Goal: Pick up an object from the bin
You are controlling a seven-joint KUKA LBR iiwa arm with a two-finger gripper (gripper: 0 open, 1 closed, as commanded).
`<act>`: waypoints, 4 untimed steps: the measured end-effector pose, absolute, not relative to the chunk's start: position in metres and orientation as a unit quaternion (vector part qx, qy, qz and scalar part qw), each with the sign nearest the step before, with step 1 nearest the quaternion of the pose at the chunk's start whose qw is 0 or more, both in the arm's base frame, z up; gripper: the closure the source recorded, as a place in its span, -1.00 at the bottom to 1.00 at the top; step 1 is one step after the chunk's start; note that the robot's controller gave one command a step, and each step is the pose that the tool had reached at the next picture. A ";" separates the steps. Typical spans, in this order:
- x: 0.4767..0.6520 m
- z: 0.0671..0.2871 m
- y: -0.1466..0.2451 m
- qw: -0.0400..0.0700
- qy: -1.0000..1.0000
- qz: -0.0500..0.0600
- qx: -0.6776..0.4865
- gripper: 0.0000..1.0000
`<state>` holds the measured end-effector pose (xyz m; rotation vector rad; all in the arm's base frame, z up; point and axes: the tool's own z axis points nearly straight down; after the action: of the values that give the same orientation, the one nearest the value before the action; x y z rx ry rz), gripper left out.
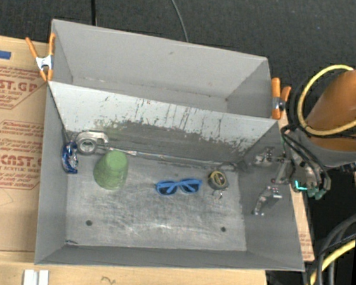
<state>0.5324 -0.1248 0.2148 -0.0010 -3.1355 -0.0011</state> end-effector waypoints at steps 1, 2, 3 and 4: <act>0.572 0.070 -0.066 -0.004 -0.994 0.000 0.105 -1.00; 0.589 0.074 0.007 -0.004 -0.991 0.001 0.132 -1.00; 0.588 0.075 0.005 0.000 -0.992 0.001 0.130 1.00; 0.591 0.207 -0.011 -0.006 -0.981 0.001 0.195 1.00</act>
Offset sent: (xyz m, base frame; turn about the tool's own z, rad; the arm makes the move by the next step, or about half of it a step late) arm 0.0366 0.0572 -0.1448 -0.2101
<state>0.5908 -0.0109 0.2072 0.6143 -3.0926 0.0033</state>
